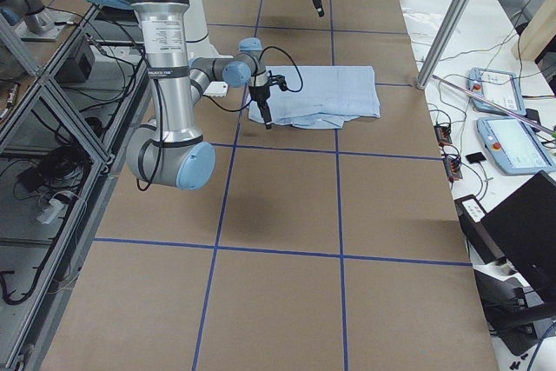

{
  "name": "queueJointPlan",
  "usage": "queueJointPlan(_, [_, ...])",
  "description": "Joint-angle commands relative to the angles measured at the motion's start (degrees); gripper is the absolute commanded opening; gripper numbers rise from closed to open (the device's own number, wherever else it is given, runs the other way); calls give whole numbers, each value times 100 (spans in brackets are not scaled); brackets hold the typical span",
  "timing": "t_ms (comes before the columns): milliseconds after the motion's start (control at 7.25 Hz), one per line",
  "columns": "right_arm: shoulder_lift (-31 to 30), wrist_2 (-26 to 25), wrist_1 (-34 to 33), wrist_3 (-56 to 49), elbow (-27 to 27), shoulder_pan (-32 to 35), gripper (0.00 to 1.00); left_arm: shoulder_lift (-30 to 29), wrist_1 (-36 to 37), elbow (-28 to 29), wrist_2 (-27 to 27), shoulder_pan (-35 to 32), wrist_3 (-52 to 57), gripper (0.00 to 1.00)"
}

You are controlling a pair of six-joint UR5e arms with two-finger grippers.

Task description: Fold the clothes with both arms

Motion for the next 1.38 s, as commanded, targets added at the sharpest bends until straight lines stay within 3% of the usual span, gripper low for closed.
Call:
queueJointPlan(0, [721, 59, 8, 22, 0, 299, 100, -177, 12, 243, -312, -2, 29, 100])
queueJointPlan(276, [1484, 69, 17, -126, -743, 397, 100, -266, -6, 394, -376, 6, 46, 100])
queueJointPlan(690, [1665, 68, 17, -837, -1317, 721, 100, -389, -6, 421, -341, 6, 55, 100])
queueJointPlan(966, [1762, 121, 829, -953, -2071, 941, 100, -512, -15, 455, -341, 15, 64, 100])
queueJointPlan(1241, [1753, 716, 1010, -971, -2040, 1169, 100, -600, -23, 570, -429, 24, 64, 100])
